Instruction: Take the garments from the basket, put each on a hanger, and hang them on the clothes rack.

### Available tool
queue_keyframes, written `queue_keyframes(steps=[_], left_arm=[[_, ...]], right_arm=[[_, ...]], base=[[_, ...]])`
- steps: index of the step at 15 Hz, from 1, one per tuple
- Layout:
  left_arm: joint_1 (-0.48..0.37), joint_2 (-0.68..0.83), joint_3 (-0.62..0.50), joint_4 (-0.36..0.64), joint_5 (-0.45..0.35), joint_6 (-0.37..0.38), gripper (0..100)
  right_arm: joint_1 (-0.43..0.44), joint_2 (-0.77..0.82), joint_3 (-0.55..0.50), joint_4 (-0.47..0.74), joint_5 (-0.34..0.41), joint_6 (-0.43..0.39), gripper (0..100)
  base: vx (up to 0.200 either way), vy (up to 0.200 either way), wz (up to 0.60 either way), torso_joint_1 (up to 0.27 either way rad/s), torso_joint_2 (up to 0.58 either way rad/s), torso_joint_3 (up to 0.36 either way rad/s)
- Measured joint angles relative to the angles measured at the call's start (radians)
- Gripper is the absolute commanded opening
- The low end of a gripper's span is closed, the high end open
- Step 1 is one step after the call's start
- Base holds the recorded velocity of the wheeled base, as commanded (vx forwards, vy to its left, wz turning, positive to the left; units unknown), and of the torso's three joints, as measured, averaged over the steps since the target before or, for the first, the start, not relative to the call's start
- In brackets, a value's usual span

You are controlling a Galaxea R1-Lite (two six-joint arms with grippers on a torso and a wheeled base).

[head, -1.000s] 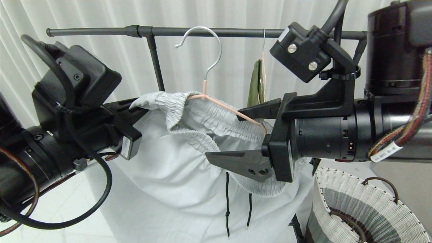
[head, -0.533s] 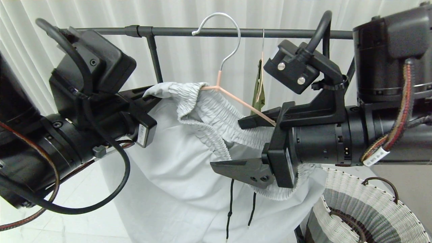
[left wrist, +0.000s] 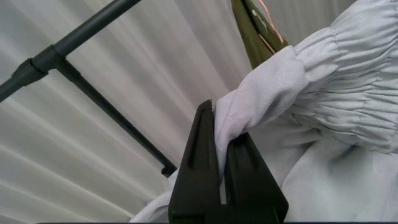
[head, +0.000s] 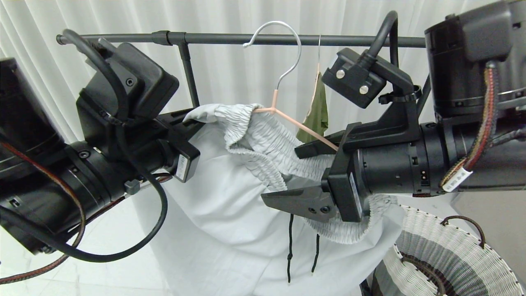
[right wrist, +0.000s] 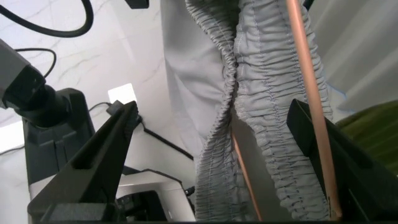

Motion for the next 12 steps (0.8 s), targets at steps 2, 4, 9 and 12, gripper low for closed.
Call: queue_keyframes(steps=[2,4,9,12], left_arm=[[0.0,0.006,-0.001,-0.007,0.0,0.0,0],[0.0,0.011,-0.002,-0.014,0.0,0.0,0],[0.0,0.021,-0.002,-0.033,-0.001,0.0,0],[0.0,0.023,-0.001,-0.034,-0.001,0.0,0]], right_arm=[[0.001,0.0,0.002,0.007,-0.002,0.0,100],[0.001,0.0,0.002,0.008,-0.004,0.001,100],[-0.001,-0.001,0.002,0.011,-0.036,0.001,100],[-0.002,-0.002,0.006,0.013,-0.053,0.0,0]], base=[[0.0,0.0,0.0,0.0,0.0,0.0],[0.0,0.0,0.0,0.0,0.0,0.0],[0.0,0.0,0.0,0.0,0.0,0.0],[0.0,0.0,0.0,0.0,0.0,0.0]])
